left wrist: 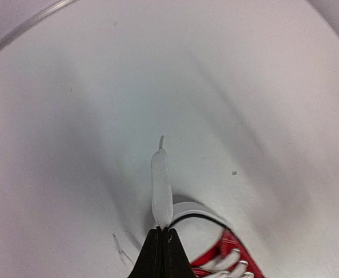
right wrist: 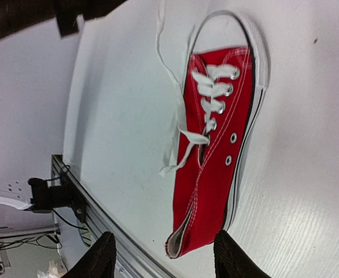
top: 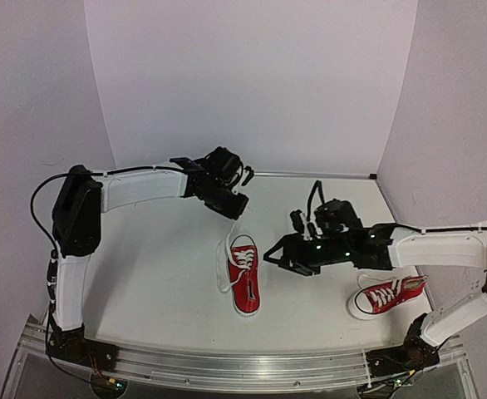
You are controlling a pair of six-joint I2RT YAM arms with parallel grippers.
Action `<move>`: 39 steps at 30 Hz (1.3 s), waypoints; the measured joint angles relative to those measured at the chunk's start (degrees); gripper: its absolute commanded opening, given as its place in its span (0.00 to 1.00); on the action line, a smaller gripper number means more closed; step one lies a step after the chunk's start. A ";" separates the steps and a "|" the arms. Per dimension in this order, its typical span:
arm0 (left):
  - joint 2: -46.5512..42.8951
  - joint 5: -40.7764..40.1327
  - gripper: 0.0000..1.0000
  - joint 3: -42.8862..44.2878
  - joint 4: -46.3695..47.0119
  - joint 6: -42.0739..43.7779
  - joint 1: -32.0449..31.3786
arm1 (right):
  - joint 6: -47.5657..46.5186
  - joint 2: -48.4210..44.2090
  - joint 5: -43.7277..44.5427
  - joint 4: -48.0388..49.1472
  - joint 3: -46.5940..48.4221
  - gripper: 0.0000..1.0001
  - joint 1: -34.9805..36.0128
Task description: Tie the shoes
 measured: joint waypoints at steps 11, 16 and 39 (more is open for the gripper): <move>-7.62 12.88 0.01 -0.14 11.54 -0.06 -10.00 | -1.02 -28.68 7.79 -1.83 -9.92 0.52 -10.40; -0.28 15.42 0.44 4.85 11.89 -0.08 -12.77 | -0.21 -29.61 10.32 -4.99 -12.32 0.52 -10.41; -24.04 -3.68 0.79 -22.49 8.06 -8.33 -6.89 | 7.31 -4.20 11.40 -3.55 -15.51 0.55 -10.40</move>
